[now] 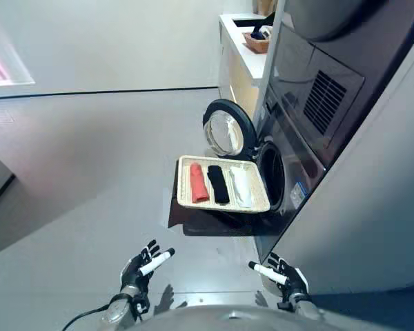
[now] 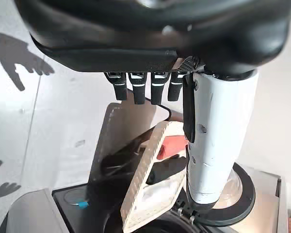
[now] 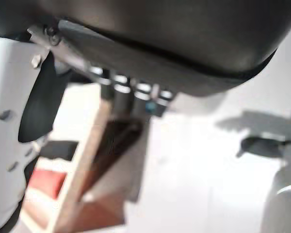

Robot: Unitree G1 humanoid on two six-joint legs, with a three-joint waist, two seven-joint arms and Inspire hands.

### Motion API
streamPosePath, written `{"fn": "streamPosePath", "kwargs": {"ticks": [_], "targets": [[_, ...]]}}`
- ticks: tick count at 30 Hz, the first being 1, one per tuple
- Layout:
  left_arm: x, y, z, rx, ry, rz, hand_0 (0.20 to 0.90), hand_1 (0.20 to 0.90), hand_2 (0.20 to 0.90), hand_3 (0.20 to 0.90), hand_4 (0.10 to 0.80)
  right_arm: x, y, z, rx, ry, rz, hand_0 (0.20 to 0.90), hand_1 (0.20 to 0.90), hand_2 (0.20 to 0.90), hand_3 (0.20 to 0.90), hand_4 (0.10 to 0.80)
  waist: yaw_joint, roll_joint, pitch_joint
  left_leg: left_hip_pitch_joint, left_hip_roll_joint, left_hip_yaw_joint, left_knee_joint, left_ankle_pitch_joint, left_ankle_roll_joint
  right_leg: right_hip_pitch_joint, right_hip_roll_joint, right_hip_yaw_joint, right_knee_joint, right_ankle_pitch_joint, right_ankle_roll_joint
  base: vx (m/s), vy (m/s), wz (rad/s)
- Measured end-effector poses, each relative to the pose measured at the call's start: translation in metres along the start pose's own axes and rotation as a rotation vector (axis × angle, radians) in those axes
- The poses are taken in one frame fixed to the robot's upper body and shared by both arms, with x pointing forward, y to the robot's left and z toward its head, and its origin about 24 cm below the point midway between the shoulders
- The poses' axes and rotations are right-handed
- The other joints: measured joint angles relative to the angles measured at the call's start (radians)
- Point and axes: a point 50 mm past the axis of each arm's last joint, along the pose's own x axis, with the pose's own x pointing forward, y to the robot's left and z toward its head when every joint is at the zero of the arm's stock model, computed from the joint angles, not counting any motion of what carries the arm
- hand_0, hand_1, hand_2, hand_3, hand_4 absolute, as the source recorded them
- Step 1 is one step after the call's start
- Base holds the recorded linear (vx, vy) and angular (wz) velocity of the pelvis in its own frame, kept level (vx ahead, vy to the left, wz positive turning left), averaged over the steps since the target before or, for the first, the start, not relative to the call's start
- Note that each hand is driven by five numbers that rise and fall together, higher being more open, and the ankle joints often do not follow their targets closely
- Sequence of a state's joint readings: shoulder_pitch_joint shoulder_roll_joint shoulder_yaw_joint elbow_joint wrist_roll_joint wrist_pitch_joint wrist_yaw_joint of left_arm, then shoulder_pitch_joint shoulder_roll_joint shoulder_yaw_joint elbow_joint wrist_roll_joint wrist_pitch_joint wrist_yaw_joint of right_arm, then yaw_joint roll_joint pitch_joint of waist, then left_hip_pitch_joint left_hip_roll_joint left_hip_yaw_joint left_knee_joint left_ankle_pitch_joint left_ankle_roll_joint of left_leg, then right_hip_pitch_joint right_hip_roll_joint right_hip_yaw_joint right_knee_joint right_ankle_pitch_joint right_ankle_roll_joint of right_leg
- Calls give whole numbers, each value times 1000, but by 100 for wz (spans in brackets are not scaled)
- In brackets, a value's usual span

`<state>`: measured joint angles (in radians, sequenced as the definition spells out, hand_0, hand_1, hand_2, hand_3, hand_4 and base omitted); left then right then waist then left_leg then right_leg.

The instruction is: Pick up the clothes and place them into the washing machine

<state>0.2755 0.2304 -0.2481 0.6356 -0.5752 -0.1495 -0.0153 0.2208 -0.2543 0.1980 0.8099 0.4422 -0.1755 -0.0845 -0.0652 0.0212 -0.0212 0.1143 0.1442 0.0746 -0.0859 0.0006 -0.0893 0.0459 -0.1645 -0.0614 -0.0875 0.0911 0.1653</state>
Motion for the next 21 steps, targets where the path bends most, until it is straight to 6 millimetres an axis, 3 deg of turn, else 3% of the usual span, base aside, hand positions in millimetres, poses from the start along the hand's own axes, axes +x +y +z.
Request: {"fn": "streamPosePath", "kwargs": {"ticks": [14, 21], "targets": [[0, 0, 0, -7, 0, 1, 900, 900, 900, 900, 800, 0, 0, 0, 1, 0, -2, 900, 900, 900, 900, 800, 0, -1, 0, -3, 1, -2, 0, 0, 0, 1, 0, -4, 0, 0, 0, -1, -1, 0], [2, -2, 3, -7, -9, -4, 900, 900, 900, 900, 800, 0, -2, 1, 6, -4, -10, 900, 900, 900, 900, 800, -4, -3, 0, -37, 1, -38, 0, 9, 2, 0, -3, -45, 0, -2, -2, -14, 1, 18]]}}
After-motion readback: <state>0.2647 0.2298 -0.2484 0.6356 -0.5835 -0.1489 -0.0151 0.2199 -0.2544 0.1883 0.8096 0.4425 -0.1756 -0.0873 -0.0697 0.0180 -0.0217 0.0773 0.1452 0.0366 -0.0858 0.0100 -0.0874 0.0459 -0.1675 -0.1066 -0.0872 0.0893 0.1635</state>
